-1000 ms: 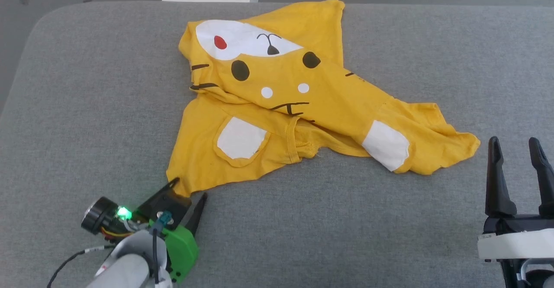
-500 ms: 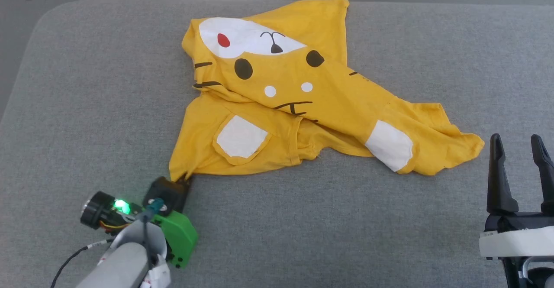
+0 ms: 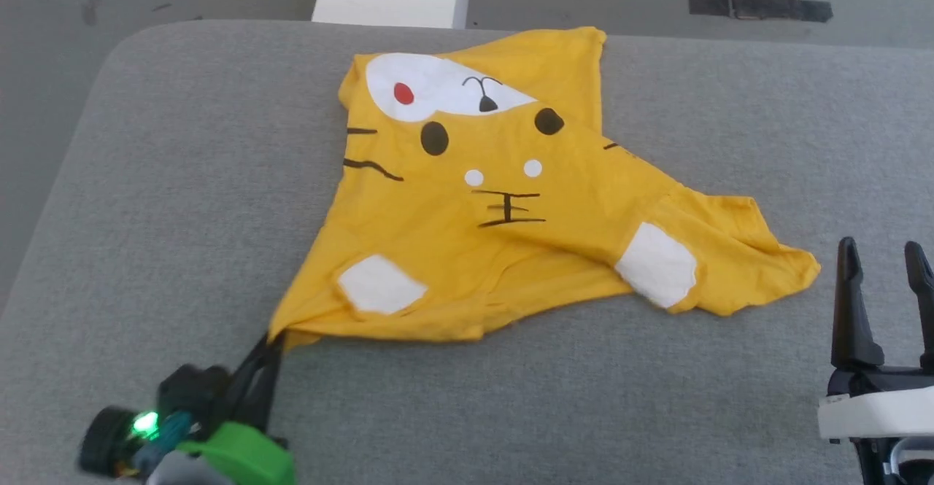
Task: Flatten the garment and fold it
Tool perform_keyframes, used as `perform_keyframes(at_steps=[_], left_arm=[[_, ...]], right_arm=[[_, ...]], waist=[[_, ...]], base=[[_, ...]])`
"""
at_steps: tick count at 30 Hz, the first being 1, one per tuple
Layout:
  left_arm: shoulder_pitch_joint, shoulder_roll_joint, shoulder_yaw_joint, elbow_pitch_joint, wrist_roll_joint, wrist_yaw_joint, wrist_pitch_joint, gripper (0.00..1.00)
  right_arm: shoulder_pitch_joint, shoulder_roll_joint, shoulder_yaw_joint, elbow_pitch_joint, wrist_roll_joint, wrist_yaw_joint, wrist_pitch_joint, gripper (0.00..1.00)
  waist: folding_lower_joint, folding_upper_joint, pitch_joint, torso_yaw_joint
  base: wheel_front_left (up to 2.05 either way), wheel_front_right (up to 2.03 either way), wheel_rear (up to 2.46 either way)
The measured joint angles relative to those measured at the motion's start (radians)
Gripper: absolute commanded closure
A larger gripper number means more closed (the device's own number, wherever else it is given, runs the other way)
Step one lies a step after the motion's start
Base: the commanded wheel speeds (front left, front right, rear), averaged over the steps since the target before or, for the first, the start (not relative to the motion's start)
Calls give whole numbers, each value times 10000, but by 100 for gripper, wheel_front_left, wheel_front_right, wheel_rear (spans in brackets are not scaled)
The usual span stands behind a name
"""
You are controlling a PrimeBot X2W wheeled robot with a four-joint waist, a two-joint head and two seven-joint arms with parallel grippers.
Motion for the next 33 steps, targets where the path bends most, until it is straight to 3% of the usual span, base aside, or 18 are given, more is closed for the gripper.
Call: perform_keyframes(at_steps=[5, 15, 20, 28, 33], left_arm=[[926, 627, 679, -859, -174, 779, -12, 100], [1343, 991, 1294, -1200, -288, 1407, -245, 100], [1332, 1020, 1296, -1208, -288, 1400, -270, 100], [852, 905, 978, -1198, -259, 976, -267, 100], [543, 826, 895, -1112, -196, 838, -222, 100]], right_arm=[[66, 0, -222, 44, -128, 0, 382, 0], [52, 0, -485, 13, -941, 0, 2084, 0], [-88, -2, -395, 255, -991, 0, 3239, 0], [-759, -77, -17, 976, -1684, 0, 4683, 0], [-1150, -631, 142, 1582, -1703, 0, 5152, 0]], waist=[[0, 0, -55, 268], [0, 0, 189, 472], [0, 0, 318, 509], [0, 0, 617, 613], [0, 0, 787, 722]], base=[[0, 0, 0], [0, 0, 0], [0, 0, 0], [0, 0, 0], [0, 0, 0]])
